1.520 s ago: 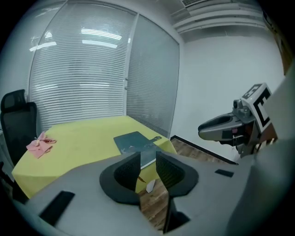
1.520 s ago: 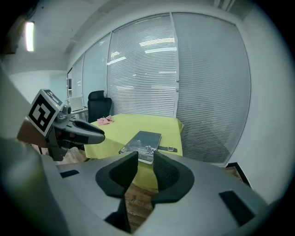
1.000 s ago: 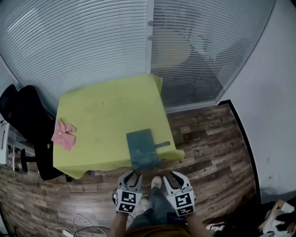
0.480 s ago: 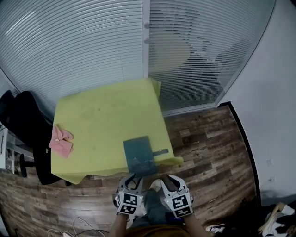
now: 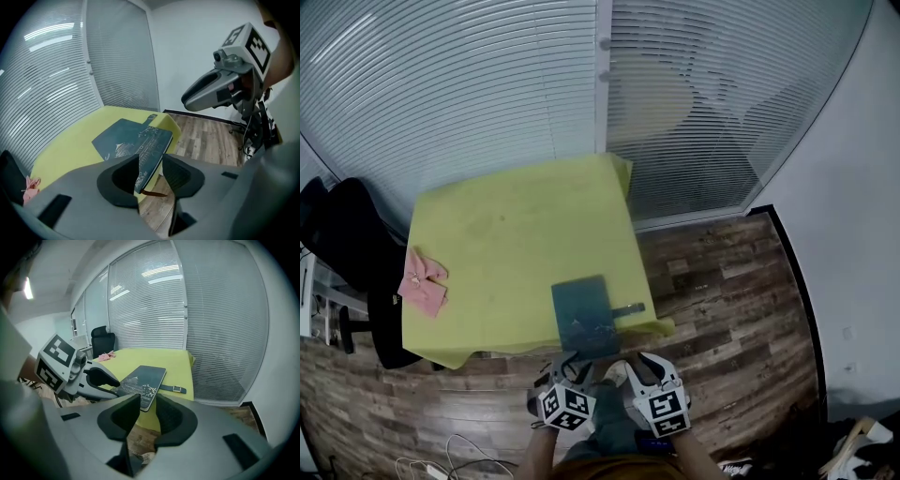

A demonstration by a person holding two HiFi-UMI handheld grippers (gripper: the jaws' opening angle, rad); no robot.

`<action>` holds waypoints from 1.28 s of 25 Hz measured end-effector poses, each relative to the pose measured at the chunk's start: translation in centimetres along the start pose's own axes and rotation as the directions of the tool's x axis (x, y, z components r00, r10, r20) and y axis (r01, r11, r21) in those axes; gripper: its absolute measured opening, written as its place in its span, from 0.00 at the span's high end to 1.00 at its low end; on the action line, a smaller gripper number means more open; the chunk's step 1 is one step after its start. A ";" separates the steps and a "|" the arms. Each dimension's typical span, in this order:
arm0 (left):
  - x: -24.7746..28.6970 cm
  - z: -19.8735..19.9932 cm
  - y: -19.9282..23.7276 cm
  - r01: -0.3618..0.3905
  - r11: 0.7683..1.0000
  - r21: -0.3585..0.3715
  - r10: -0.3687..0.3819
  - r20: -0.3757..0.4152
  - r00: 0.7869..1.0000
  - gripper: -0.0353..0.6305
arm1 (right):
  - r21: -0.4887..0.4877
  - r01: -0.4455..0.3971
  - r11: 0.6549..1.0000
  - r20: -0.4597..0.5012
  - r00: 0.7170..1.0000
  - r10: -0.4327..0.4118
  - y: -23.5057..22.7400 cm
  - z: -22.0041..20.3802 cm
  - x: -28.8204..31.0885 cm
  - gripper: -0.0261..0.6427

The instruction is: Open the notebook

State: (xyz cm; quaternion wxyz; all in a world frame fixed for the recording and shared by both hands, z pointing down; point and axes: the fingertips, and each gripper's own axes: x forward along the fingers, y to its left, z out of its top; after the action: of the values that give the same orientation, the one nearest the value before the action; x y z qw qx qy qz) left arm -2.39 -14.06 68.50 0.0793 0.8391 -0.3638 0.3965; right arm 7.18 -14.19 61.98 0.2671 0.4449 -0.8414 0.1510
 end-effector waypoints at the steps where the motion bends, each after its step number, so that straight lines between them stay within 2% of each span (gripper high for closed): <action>1: 0.2 -0.2 -0.1 0.002 1.000 0.015 -0.002 -0.009 1.000 0.69 | 0.006 -0.002 1.000 0.000 1.000 0.002 0.0 -0.1 0.1 0.78; 9: 1.7 -0.6 -0.2 0.009 0.992 0.127 -0.002 -0.056 0.998 0.69 | 0.010 -0.010 1.000 -0.014 1.000 0.011 -0.2 -0.6 0.6 0.78; 13: 2.1 -0.8 -0.1 0.009 0.988 0.153 0.002 -0.071 0.997 0.69 | 0.008 -0.007 1.000 -0.017 1.000 0.007 -0.4 -0.6 0.6 0.79; 32: 1.8 -0.5 0.1 0.012 0.993 0.115 -0.006 -0.048 0.999 0.70 | 0.000 0.022 1.000 0.001 1.000 -0.022 -0.5 0.3 -0.1 0.81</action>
State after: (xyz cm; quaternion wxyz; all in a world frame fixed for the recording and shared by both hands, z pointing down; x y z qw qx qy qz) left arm -1.96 -14.89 70.10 0.0411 0.8343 -0.3346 0.4362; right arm 7.52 -14.57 61.72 0.2687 0.4542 -0.8365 0.1477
